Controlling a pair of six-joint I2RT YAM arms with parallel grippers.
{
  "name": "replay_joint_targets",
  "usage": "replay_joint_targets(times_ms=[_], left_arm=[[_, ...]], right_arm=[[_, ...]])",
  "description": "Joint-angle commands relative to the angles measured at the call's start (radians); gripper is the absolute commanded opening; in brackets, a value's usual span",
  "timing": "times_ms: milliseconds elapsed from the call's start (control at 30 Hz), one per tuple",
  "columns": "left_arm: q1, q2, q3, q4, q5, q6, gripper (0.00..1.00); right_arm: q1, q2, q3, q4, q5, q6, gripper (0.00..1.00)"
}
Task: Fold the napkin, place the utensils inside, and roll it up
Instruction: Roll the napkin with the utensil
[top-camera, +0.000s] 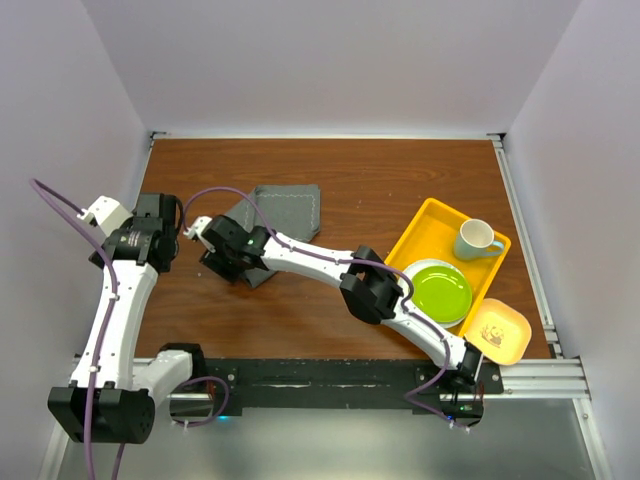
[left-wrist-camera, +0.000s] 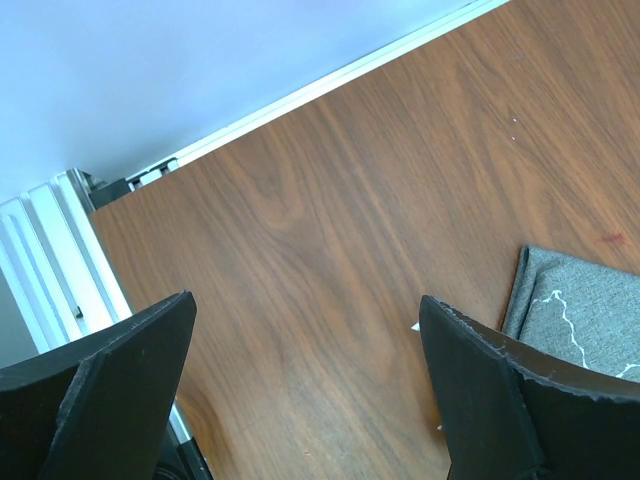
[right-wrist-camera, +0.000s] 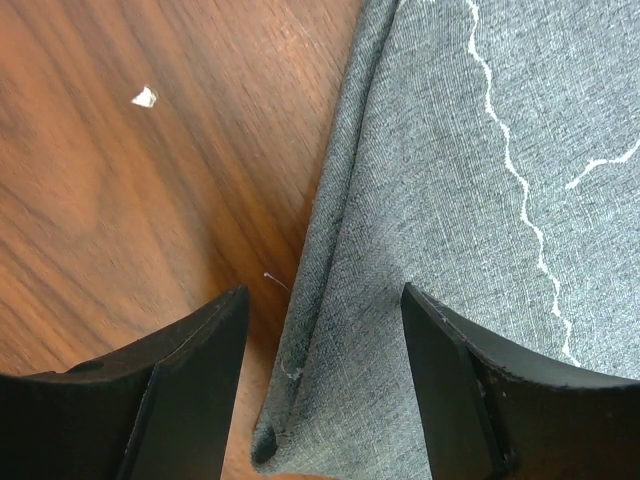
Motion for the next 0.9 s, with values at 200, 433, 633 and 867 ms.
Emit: replay_joint_targets(times_ms=[200, 433, 633, 867], left_arm=[[0.005, -0.007, -0.024, 0.005, -0.014, -0.022, 1.00], [0.014, 0.008, -0.074, 0.093, 0.171, 0.038, 1.00], [0.161, 0.100, -0.128, 0.162, 0.357, 0.079, 1.00], [0.339, 0.235, -0.218, 0.316, 0.625, 0.183, 1.00]], right_arm=[[0.005, 0.002, -0.118, 0.062, -0.007, 0.075, 0.61], [0.004, 0.024, -0.165, 0.025, 0.034, 0.086, 0.51], [0.004, 0.047, -0.187, -0.001, 0.069, 0.068, 0.32], [0.004, 0.024, -0.213, 0.019, 0.013, 0.060, 0.16]])
